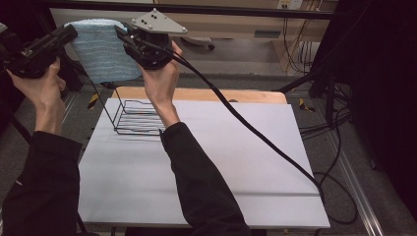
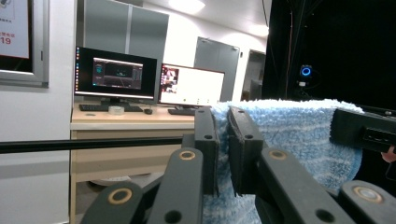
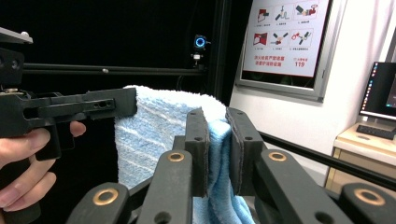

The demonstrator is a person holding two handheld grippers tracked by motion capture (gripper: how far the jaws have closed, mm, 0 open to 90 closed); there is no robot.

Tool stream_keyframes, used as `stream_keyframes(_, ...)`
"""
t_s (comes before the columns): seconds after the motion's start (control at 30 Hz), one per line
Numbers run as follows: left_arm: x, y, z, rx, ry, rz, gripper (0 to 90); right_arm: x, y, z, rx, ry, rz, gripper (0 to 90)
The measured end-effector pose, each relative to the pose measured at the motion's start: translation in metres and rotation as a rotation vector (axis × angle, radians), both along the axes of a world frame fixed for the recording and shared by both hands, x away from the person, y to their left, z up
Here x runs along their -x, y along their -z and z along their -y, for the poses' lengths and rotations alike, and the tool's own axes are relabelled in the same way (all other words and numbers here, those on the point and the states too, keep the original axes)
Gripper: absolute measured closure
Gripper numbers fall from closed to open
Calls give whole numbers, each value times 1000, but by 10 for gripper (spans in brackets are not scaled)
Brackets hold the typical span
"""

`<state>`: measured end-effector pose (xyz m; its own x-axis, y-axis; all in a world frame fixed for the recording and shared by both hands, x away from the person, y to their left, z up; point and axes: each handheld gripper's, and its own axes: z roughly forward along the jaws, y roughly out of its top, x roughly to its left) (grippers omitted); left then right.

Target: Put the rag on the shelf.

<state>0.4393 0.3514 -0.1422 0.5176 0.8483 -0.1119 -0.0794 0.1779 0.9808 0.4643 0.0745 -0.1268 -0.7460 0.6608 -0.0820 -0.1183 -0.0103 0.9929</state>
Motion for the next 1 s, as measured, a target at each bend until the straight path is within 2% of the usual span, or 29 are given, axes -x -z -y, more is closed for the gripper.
stream_keyframes(0.1, -6, -2, -1, 5, -3, -4, 828, -4, -2, -2, 7, 3, 7, 805)
stream_keyframes(0.2, -12, -3, -1, -19, -12, -17, 827, -10, -2, -3, 20, 14, 2, 805)
stream_keyframes(0.33, -19, -3, -1, -14, -5, -19, 826, -17, -1, -3, 25, 22, -6, 805)
stream_keyframes(0.67, -39, -13, 3, -28, -15, -26, 826, -35, -9, -2, 17, 42, -15, 805)
stream_keyframes(0.8, -47, -10, 3, -34, -5, -33, 825, -41, -8, -2, 26, 52, -19, 805)
stream_keyframes(1.0, -58, -4, 2, -63, -17, -61, 825, -53, 0, -4, 38, 69, -55, 805)
